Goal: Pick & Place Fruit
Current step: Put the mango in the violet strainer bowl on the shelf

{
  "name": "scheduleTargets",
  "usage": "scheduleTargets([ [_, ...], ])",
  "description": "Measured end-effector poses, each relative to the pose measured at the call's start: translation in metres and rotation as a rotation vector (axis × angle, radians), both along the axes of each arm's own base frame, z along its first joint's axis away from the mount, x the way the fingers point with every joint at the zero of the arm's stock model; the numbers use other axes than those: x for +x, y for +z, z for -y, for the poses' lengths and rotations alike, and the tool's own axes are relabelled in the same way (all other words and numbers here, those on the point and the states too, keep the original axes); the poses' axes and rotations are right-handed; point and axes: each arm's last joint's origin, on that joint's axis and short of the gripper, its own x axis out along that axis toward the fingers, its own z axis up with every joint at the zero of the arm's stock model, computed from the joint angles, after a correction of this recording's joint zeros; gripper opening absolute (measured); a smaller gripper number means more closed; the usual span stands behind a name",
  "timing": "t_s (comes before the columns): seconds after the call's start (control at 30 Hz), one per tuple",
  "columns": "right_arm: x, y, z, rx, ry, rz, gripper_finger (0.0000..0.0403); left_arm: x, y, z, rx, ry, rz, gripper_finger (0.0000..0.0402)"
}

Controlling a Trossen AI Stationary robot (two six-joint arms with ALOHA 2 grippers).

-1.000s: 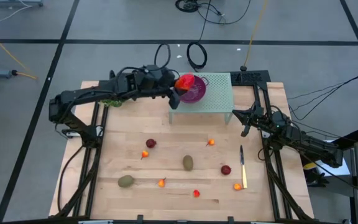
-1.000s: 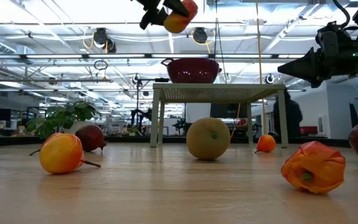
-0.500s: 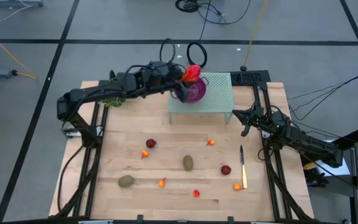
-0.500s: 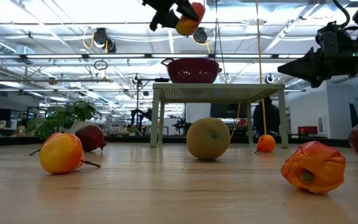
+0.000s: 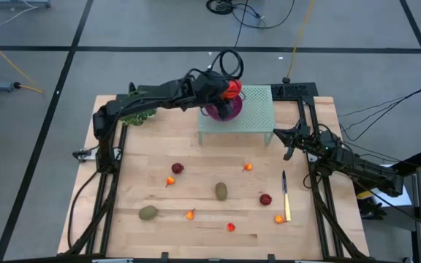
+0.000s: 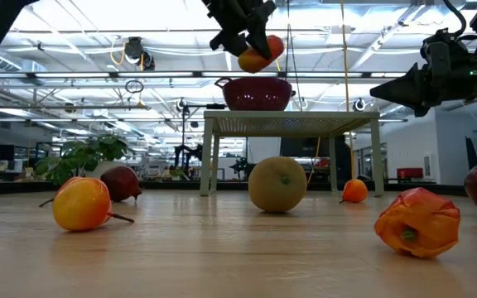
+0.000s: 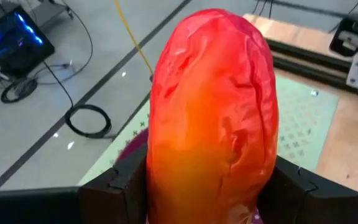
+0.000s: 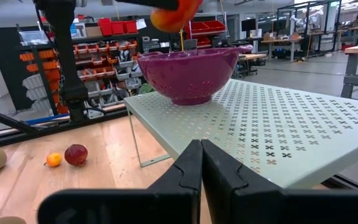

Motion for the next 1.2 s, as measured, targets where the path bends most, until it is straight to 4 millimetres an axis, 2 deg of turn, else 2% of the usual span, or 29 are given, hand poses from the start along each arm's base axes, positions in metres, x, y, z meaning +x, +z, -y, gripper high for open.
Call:
scheduleTargets([
  [0.17, 0.0, 0.0, 0.0, -0.002, 0.0, -0.001, 0.0, 0.002, -0.007, -0.001, -0.024, 0.013, -0.019, 0.0208],
  [0.5, 0.0, 0.0, 0.0, -0.003, 0.0, -0.001, 0.0, 0.007, -0.027, -0.006, -0.065, 0.034, -0.104, 0.0222],
  [0.73, 0.0, 0.0, 0.0, -0.002, 0.0, -0.001, 0.0, 0.009, -0.032, -0.008, -0.079, 0.033, -0.111, 0.0212],
  [1.03, 0.0, 0.0, 0.0, -0.002, 0.0, -0.001, 0.0, 0.008, -0.032, -0.008, -0.113, 0.031, -0.109, 0.0228],
  [1.2, 0.0, 0.0, 0.0, -0.002, 0.0, -0.001, 0.0, 0.011, -0.042, -0.009, -0.134, 0.042, -0.138, 0.022],
])
